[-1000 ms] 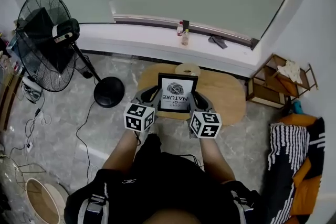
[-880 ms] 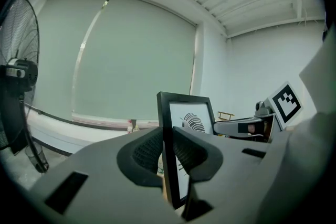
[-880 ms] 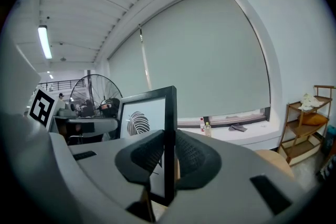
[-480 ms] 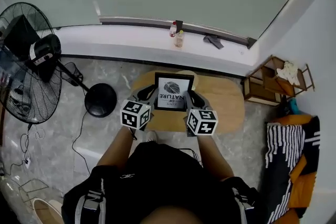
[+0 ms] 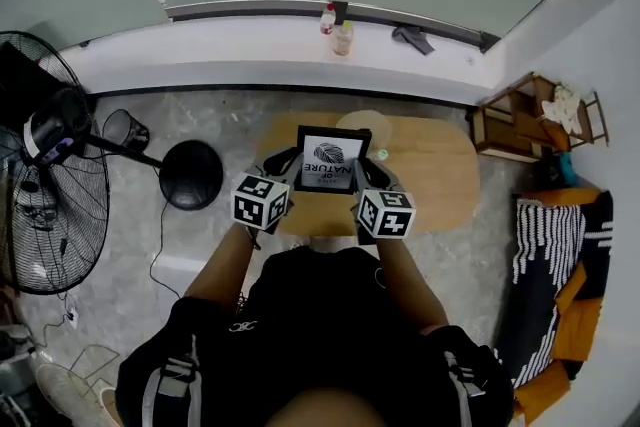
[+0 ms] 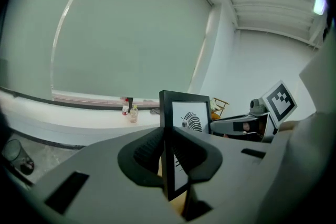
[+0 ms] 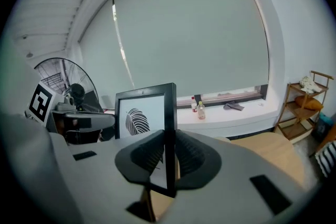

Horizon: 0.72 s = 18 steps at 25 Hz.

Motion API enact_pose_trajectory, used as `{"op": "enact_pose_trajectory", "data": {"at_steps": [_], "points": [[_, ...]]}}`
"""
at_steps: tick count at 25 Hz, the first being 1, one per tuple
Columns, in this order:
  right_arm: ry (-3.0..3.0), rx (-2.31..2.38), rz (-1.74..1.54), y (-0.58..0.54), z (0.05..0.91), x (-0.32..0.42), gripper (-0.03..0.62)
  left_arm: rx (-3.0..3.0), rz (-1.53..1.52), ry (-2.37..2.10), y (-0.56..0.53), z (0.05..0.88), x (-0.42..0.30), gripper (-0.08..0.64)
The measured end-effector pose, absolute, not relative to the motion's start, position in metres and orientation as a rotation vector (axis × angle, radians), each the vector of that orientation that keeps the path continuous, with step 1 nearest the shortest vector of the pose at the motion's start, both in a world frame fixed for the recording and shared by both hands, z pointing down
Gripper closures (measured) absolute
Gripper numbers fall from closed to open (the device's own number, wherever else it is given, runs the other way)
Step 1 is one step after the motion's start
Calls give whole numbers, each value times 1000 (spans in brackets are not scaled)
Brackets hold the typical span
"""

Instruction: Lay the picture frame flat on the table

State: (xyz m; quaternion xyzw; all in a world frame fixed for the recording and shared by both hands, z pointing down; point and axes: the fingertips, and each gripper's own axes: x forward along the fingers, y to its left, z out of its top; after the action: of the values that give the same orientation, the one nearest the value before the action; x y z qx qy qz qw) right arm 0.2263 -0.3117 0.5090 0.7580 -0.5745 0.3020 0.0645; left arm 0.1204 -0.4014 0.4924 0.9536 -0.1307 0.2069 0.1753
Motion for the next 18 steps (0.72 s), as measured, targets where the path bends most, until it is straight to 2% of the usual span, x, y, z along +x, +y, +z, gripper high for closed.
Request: {"op": "enact_pose_trajectory", "data": {"at_steps": [18], "points": [[-1666, 1976, 1238, -317, 678, 269, 514, 2413, 893, -370, -400, 662, 160, 501]]}}
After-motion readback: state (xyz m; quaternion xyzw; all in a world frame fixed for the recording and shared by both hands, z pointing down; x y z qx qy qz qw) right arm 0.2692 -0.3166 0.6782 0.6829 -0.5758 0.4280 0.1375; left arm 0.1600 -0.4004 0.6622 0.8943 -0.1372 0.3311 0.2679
